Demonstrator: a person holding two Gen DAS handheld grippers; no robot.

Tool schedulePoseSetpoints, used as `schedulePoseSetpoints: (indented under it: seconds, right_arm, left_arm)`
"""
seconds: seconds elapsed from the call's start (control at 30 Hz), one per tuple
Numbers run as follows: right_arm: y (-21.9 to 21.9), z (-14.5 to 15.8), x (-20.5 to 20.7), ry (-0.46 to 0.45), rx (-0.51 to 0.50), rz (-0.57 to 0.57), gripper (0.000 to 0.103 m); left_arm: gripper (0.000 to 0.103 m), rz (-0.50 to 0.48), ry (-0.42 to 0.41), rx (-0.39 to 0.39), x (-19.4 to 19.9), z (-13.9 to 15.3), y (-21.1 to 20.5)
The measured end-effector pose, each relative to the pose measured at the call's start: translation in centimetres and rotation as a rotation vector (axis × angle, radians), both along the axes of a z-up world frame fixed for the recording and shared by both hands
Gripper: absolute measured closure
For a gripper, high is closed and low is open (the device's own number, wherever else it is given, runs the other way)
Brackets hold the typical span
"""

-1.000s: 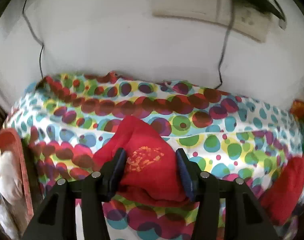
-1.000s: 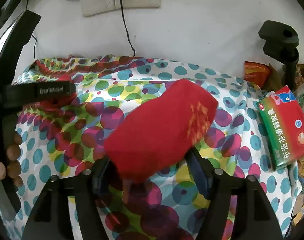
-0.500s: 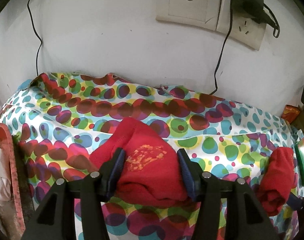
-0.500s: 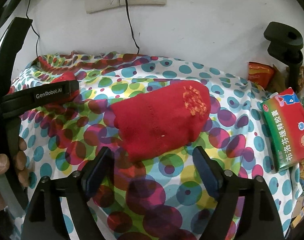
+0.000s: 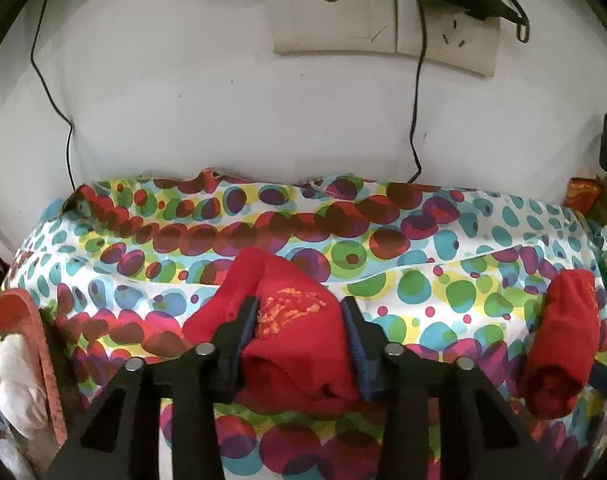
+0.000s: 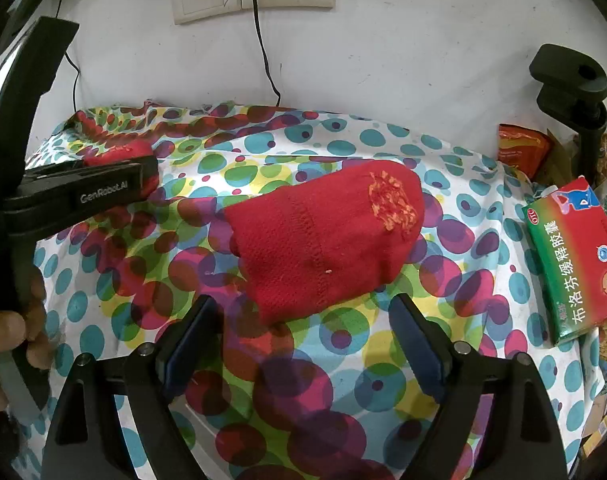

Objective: Organize objects
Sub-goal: 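Carry the red sock over the red tray with the left tool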

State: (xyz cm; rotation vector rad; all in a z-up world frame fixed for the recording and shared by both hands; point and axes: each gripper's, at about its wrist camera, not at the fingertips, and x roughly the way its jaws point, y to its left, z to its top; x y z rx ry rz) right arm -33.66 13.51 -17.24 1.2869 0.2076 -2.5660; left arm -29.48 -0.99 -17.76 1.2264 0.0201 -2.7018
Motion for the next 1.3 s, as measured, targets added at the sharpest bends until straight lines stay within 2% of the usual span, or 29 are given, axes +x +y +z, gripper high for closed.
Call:
schedulePoseSetpoints:
  seconds: [0.17,0.47,0.83,1.3]
  right_arm:
    - [-0.2,0.0,-0.1,0.000,0.000,0.002,0.017]
    - [-0.1,0.0,-0.2,-0.001,0.000,0.008,0.017]
    - [0.0,0.1,-0.2,-0.002,-0.001,0.015,0.017]
    - [-0.2,-0.3,0.0,-0.002,-0.002,0.025,0.017]
  left_arm:
    - [0.070,-0.020,-0.017,0.049,-0.3,0.5,-1.3]
    - [0.070,-0.080,-0.026,0.085,1.6,2.8,-1.2]
    - [0.070,-0.148,-0.020,0.092,5.0,5.4,-0.3]
    - [0.070,-0.100,-0.010,0.063,9.9,8.4,-4.1]
